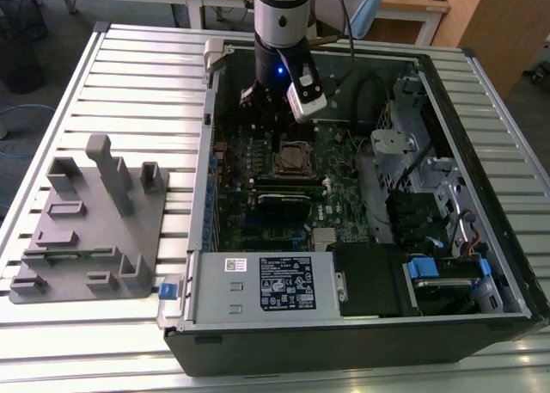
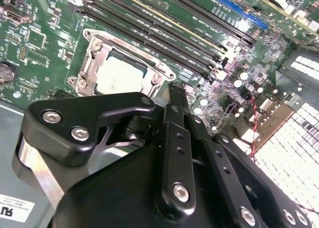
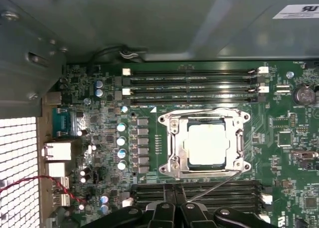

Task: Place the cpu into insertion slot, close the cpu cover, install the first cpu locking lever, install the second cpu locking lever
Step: 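Install the second cpu locking lever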

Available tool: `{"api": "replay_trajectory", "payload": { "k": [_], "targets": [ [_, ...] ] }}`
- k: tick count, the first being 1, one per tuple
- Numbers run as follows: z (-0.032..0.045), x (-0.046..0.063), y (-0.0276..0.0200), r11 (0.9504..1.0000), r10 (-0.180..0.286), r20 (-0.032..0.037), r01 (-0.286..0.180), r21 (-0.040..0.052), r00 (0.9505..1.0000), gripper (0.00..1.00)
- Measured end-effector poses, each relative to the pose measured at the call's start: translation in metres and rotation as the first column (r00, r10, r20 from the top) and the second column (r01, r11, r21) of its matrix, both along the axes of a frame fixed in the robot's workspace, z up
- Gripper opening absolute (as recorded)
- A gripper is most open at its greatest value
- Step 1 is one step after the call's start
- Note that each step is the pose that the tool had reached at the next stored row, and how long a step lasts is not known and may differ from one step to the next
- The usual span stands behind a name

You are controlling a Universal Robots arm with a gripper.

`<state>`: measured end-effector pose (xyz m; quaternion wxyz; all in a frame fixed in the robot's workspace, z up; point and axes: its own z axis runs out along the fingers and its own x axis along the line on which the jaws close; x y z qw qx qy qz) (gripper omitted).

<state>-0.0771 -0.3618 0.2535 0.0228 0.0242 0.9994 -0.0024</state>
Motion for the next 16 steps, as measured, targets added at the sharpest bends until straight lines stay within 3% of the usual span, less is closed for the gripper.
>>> {"api": "replay_trajectory", "payload": {
  "k": [8, 16],
  "targets": [
    [0.0, 0.015, -0.0003, 1.0, -0.004, -0.0011, 0.004, -0.0014, 1.0, 0.11],
    [-0.005, 0.019, -0.0037, 1.0, -0.008, -0.0011, 0.008, -0.0015, 1.0, 0.11]
  ]
}}
